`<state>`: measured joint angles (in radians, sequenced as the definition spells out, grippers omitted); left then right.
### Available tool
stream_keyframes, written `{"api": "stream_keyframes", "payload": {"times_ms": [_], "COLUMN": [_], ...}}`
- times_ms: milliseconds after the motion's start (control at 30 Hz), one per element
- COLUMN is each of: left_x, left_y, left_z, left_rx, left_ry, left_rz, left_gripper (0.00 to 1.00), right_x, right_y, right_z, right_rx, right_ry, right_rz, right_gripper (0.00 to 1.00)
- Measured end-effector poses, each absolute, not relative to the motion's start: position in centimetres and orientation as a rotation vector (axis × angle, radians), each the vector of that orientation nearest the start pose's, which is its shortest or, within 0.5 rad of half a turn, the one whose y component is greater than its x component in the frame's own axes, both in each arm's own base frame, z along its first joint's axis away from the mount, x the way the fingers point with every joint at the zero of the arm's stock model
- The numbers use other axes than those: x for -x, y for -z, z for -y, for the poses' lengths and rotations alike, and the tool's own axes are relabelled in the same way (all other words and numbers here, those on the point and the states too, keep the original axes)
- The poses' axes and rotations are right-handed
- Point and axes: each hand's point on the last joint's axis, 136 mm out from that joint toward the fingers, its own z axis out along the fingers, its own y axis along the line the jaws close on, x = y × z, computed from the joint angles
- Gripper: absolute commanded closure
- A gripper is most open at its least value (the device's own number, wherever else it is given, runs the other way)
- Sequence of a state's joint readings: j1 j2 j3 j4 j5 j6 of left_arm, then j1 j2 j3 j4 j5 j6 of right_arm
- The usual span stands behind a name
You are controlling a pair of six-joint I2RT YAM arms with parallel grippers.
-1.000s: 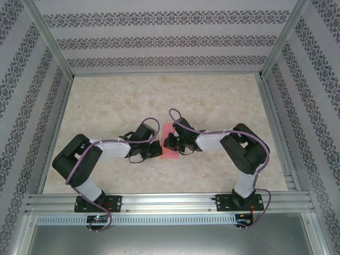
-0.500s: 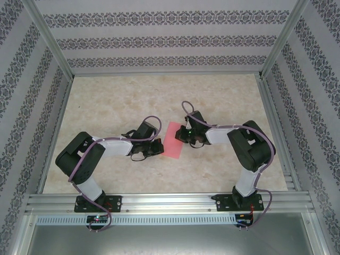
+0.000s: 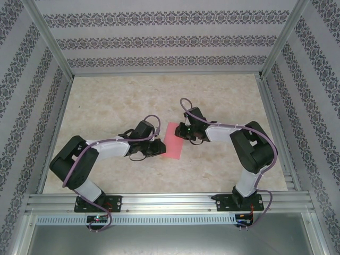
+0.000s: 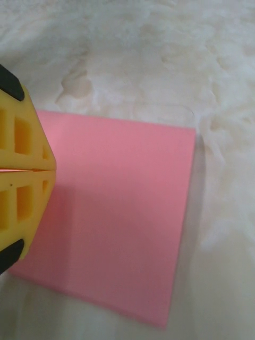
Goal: Fold a paper plane with a square sheet of paper (pick it up from the middle)
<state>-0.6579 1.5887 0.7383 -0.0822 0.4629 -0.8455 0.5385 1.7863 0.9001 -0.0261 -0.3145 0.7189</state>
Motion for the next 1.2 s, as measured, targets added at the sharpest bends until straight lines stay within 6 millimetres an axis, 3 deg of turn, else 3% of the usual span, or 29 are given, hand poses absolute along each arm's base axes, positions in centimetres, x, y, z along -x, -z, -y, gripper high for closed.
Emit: {"api": "stream_keyframes", "payload": {"times_ms": [133, 267, 500, 600, 767, 867, 967, 1200], "left_x": [-25.7, -26.8, -27.4, -27.4, -27.3, -27.3, -27.7, -29.2], "left_y": [-7.0, -7.6, -5.8, -5.3, -4.6, -3.8, -3.1, -2.0], "left_z": [29.0, 28.9, 28.5, 28.4, 28.5, 28.5, 28.7, 28.7], "left_rx": [0.000, -0.010, 0.000, 0.004, 0.006, 0.012, 0.014, 0.043], "left_ry": [1.090, 1.032, 0.951, 0.942, 0.936, 0.922, 0.906, 0.846], "left_rz": [-2.725, -2.702, -2.730, -2.745, -2.760, -2.783, -2.798, -2.801], "left_gripper": [0.82, 0.83, 0.85, 0.87, 0.88, 0.88, 0.89, 0.90], "right_x": [-33.4, -33.3, -30.6, -29.7, -29.5, -29.5, -28.8, -25.4], "right_y": [-2.2, -1.6, -1.4, -1.6, -4.3, -7.3, -8.9, -6.4], "right_z": [-27.4, -28.3, -30.6, -30.7, -28.9, -27.4, -25.9, -23.5], "right_rx": [-0.070, -0.028, 0.214, 0.252, 0.159, 0.048, -0.073, -0.277], "right_ry": [-0.868, -0.855, -0.880, -0.891, -0.868, -0.871, -0.873, -0.835], "right_rz": [-2.687, -2.715, -2.770, -2.788, -2.756, -2.678, -2.630, -2.701], "right_gripper": [0.89, 0.88, 0.90, 0.84, 0.58, 0.51, 0.49, 0.41]}}
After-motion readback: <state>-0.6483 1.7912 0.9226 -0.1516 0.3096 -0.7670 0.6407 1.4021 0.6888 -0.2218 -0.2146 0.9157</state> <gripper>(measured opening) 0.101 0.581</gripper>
